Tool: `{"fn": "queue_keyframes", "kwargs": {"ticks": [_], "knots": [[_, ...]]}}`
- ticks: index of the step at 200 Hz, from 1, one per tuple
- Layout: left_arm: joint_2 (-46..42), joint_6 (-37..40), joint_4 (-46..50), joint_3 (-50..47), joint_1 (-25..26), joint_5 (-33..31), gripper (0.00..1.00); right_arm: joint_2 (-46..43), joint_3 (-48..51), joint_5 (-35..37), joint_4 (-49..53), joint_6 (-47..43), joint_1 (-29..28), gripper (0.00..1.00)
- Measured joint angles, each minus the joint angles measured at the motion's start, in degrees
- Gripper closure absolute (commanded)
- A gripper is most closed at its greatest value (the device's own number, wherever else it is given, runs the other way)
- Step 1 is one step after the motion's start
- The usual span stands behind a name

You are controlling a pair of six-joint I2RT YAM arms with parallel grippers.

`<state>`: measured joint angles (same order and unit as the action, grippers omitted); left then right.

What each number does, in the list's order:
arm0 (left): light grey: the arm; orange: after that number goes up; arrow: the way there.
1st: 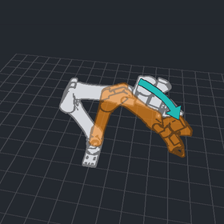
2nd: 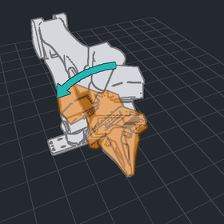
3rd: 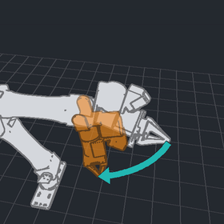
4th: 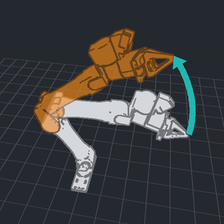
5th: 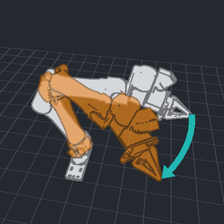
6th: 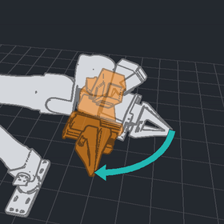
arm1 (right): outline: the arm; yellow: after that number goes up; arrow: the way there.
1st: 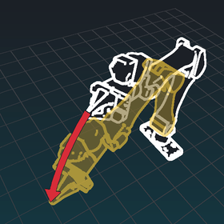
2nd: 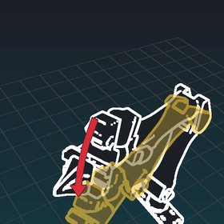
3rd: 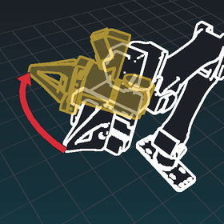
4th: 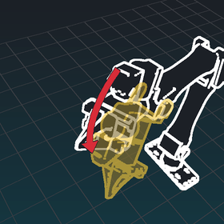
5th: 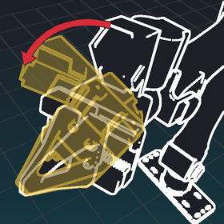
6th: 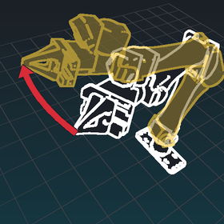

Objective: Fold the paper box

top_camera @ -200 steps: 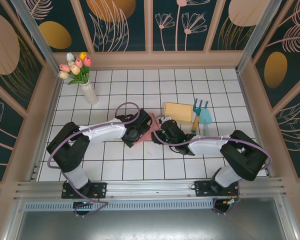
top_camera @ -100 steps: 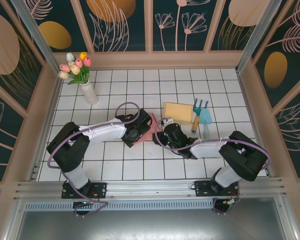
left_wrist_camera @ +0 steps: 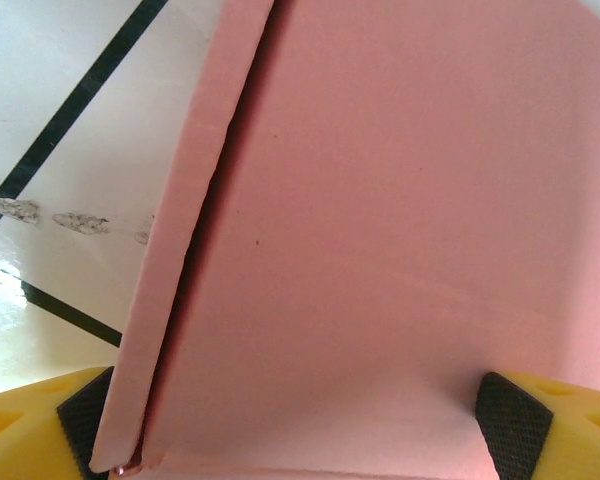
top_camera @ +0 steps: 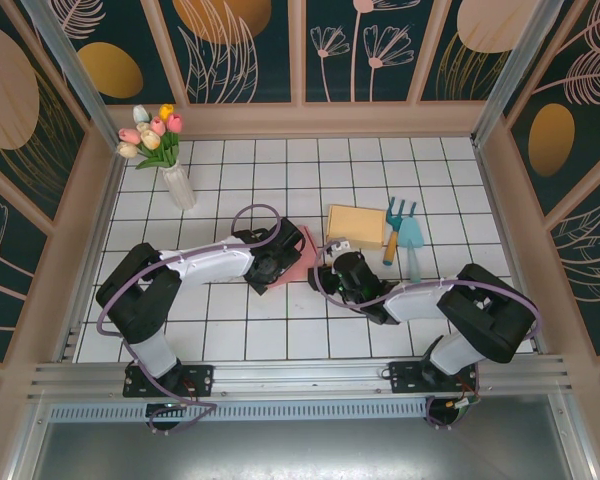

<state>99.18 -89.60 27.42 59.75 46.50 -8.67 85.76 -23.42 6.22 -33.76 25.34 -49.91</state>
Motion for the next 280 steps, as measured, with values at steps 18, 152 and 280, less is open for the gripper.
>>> {"fn": "queue_keyframes", "kwargs": {"ticks": [18,152,280], "knots": [[0.0,0.2,0.0,0.0,0.0,-0.1,0.08,0.0,0.6,0.2,-1.1,0.0,0.0,0.56],[-0.1,3.7,-0.2,0.0,0.0,-2.1,0.08,4.0,3.1,0.3,-10.4,-0.9,0.0,0.61],[-0.1,5.3,-0.2,0.0,0.0,-2.8,0.07,8.3,4.9,1.4,-18.5,-2.9,0.0,0.6]]}}
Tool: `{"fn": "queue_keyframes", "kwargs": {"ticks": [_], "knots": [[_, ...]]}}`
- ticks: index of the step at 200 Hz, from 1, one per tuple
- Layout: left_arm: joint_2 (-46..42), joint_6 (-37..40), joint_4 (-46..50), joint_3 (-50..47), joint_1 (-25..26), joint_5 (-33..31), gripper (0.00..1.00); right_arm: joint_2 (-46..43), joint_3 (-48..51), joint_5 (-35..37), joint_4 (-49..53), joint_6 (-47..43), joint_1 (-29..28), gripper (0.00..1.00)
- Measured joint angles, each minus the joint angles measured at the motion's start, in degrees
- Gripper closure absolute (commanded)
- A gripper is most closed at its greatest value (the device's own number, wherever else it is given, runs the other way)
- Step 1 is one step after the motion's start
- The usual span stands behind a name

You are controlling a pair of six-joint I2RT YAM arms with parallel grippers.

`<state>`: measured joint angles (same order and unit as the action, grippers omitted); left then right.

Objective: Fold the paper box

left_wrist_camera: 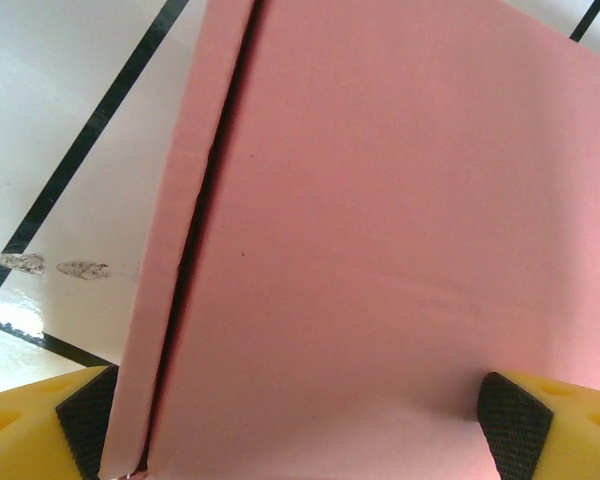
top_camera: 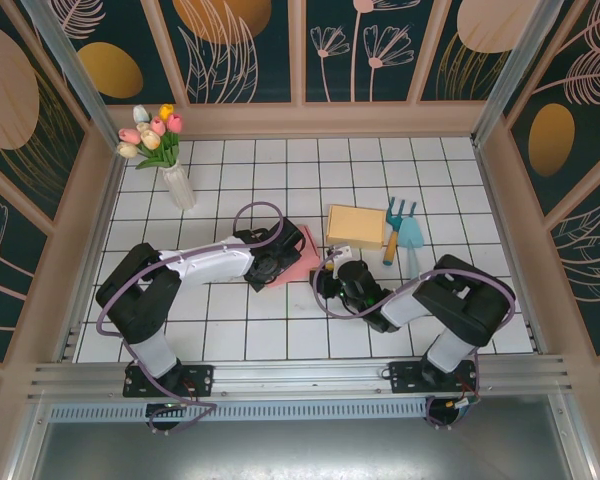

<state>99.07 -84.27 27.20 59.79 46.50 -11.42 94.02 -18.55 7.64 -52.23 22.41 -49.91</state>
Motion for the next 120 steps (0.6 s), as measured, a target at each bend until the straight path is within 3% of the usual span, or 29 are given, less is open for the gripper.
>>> {"fn": "queue_keyframes", "kwargs": {"ticks": [120], "knots": [[1.5,0.4,0.0,1.5,0.1,-2.7,0.08,8.8,-0.5,-1.7,-11.2,-0.7,3.0,0.55]]}}
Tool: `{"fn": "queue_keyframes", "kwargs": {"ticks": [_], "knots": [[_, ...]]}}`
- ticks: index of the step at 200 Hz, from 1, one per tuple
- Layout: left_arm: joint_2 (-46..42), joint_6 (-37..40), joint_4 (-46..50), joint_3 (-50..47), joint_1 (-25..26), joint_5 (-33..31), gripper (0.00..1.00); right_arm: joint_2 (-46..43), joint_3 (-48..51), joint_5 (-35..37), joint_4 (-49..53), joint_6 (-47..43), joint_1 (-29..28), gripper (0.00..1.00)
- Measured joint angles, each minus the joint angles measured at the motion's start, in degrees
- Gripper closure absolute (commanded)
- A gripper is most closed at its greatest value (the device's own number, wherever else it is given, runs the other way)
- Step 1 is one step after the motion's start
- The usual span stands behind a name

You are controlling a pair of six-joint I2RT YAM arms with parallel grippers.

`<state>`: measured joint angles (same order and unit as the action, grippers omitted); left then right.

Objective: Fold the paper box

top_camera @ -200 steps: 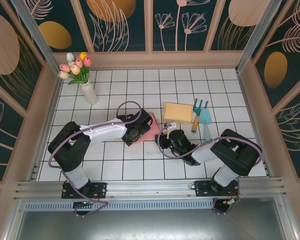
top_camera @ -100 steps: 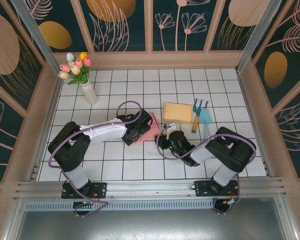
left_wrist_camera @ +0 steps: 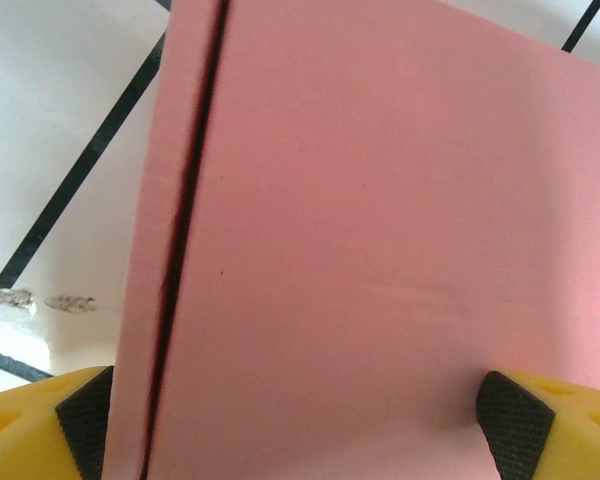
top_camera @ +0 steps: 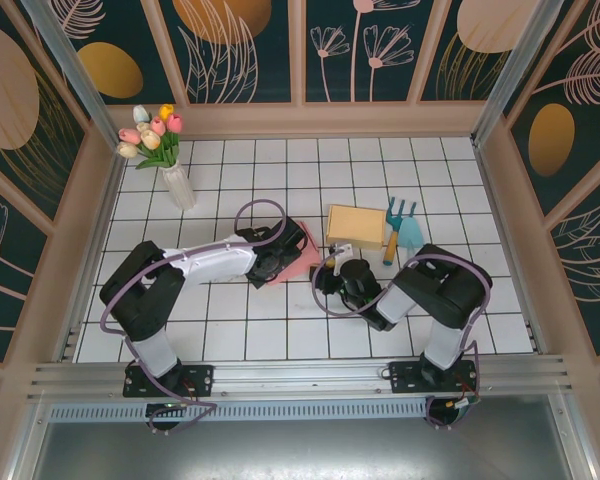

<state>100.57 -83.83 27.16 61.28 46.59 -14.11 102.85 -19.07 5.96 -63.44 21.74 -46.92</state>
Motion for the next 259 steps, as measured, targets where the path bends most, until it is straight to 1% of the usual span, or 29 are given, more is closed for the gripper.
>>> {"fn": "queue_keyframes", "kwargs": {"ticks": [34,72,111,154,195,213,240,259], "knots": [[0.4,0.7,-0.2,0.3,-0.2,-1.0,0.08,1.1,-1.6,0.6,0.3,-0.4,0.2,0.54],[0.7,1.3,-0.3,0.6,-0.9,-2.1,0.08,1.7,-5.7,2.2,5.6,-0.5,0.2,0.53],[1.2,1.5,-0.6,0.9,-1.0,-2.8,0.08,2.1,-8.8,5.2,10.4,-0.9,-1.3,0.53],[2.0,1.8,-1.4,1.0,-1.6,-3.2,0.08,4.8,-13.1,5.9,12.1,-1.9,-1.8,0.53],[2.6,1.8,-1.5,1.4,-1.7,-3.9,0.08,5.2,-15.4,7.1,15.3,-1.7,-2.0,0.53],[2.6,1.8,-1.5,1.4,-1.7,-4.0,0.08,4.9,-15.3,6.7,15.5,-1.3,-2.0,0.53],[2.6,1.8,-1.6,1.5,-1.7,-4.2,0.08,2.6,-13.8,1.8,16.6,0.5,-2.9,0.52],[2.6,2.0,-1.7,1.6,-1.7,-4.0,0.08,-0.2,-12.1,-0.9,18.7,1.7,-3.6,0.5]]}}
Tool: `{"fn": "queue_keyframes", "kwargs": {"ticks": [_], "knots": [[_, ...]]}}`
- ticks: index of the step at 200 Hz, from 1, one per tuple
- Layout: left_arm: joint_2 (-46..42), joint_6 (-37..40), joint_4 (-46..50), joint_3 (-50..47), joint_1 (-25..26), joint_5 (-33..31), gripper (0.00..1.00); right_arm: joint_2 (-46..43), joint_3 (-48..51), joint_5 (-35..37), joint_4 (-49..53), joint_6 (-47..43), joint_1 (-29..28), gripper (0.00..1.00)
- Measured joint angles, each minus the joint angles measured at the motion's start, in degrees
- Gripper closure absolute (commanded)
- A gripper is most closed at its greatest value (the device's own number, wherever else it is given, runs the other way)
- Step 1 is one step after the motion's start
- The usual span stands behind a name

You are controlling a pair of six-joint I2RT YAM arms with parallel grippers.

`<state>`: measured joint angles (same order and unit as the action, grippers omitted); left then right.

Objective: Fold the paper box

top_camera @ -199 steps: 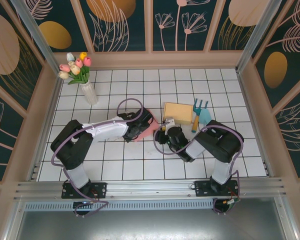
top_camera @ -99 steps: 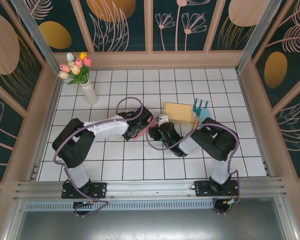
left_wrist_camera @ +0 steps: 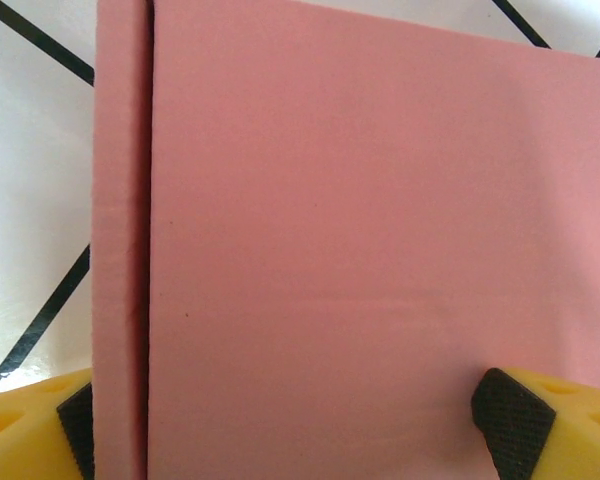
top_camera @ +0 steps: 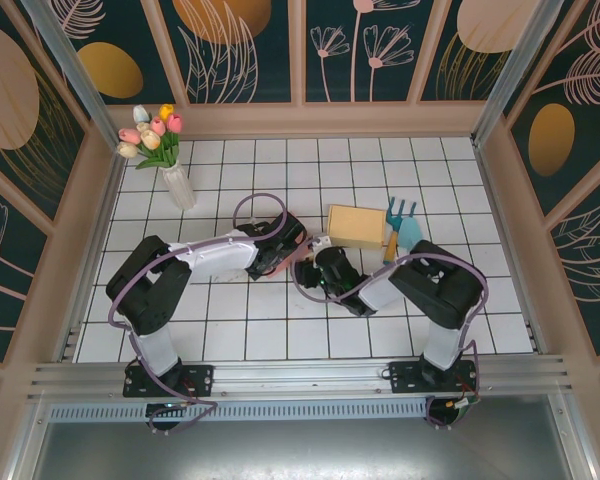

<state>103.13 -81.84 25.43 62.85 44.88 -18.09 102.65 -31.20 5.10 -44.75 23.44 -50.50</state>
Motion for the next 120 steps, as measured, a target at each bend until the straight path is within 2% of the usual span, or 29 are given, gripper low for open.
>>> {"fn": "queue_keyframes", "kwargs": {"ticks": [25,46,73,79,120], "knots": [[0.0,0.0,0.0,0.1,0.0,0.0,0.08,-3.2,1.9,-1.4,2.9,1.4,0.3,0.51],[0.0,0.1,0.1,0.2,0.0,0.2,0.08,-5.1,2.8,-2.2,5.0,2.6,1.1,0.56],[-0.5,1.7,-0.2,0.3,0.0,1.6,0.07,-6.4,3.3,-4.0,6.5,5.7,3.1,0.89],[-0.6,2.5,-0.3,0.3,0.1,2.1,0.07,-6.7,3.3,-4.7,6.8,6.2,3.7,1.0],[-2.5,9.7,-1.4,0.3,0.7,4.1,0.06,-7.0,2.6,-6.7,10.7,10.2,7.6,1.0]]}}
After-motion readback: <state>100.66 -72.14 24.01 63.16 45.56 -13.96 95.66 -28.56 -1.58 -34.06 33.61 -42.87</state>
